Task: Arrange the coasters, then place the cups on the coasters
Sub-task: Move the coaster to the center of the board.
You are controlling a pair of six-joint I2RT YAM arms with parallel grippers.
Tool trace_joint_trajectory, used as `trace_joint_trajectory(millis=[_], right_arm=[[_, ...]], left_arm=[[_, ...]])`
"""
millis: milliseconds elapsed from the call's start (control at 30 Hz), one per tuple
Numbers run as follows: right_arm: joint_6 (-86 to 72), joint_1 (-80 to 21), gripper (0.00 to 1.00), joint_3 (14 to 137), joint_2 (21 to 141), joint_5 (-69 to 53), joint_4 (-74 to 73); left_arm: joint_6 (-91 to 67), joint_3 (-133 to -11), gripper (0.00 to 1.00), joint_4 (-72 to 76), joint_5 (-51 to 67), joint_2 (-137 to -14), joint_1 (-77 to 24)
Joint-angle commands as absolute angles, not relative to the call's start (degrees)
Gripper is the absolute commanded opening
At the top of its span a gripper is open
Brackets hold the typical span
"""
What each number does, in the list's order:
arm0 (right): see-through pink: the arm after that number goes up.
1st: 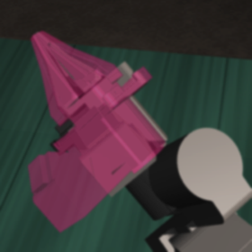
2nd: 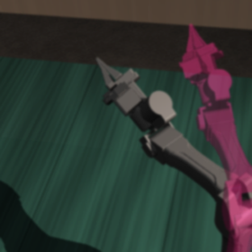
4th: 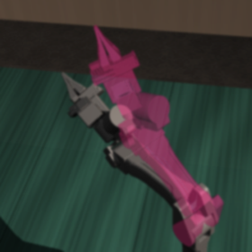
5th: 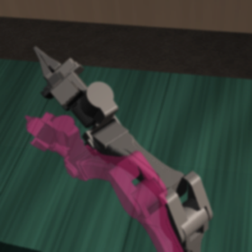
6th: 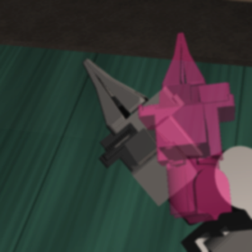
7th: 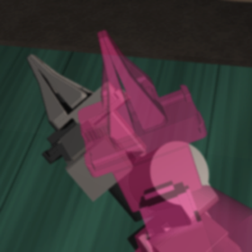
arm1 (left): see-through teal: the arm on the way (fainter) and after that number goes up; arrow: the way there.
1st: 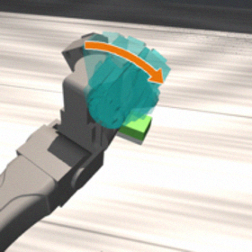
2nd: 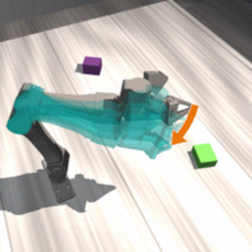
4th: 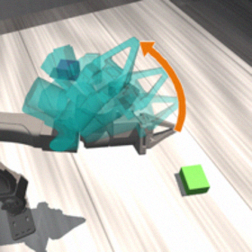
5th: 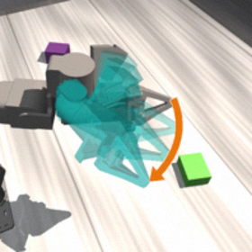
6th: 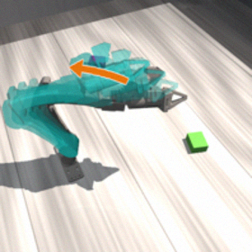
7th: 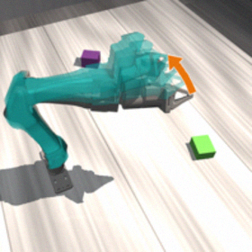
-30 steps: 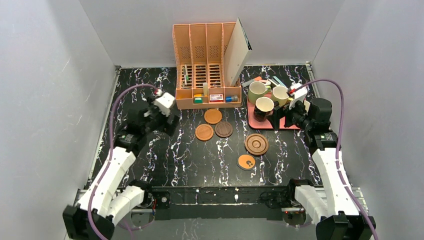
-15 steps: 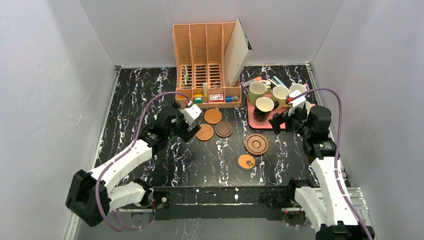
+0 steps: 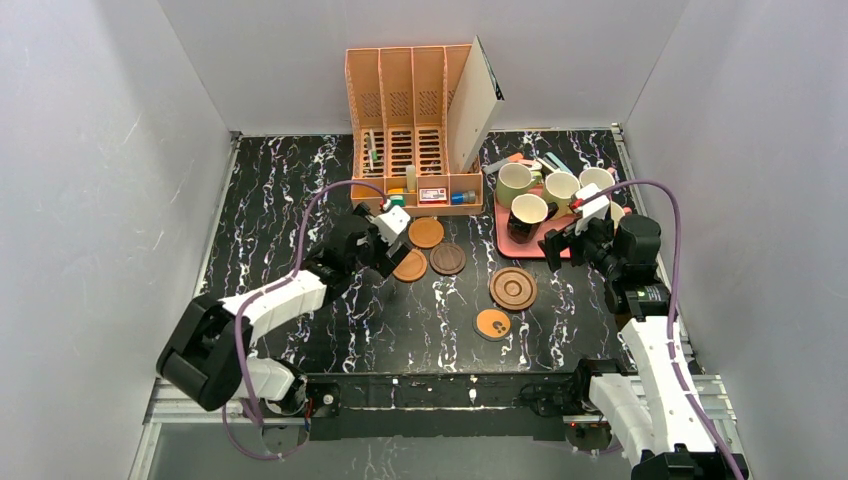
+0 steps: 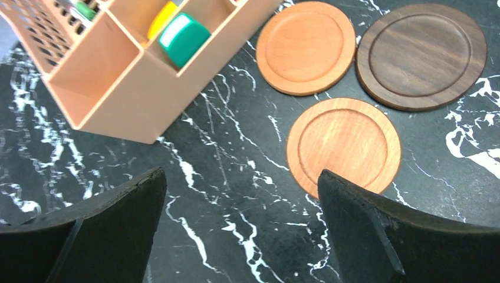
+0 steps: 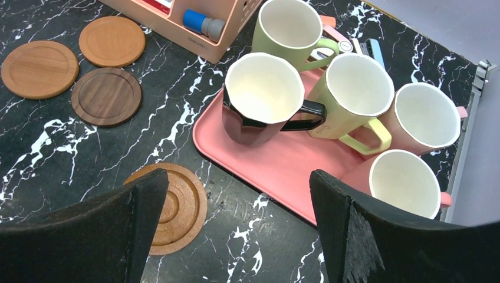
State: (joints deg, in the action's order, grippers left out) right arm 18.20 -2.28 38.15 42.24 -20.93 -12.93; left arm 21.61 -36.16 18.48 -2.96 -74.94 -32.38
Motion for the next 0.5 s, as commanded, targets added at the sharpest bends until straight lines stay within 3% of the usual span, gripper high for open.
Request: trace_joint_trajectory(millis=[0, 467], right_arm=[[18.94, -2.55, 0.98, 38.01, 41.73, -21.01, -10.52], [19.6, -2.55, 0.98, 37.71, 40.62, -21.0, -10.69]], left_arm=[[19.58, -38.19, 0.98, 21.67, 0.0, -78.19, -32.56], [17.32, -34.61, 0.98, 30.38, -3.96, -85.2, -32.52]])
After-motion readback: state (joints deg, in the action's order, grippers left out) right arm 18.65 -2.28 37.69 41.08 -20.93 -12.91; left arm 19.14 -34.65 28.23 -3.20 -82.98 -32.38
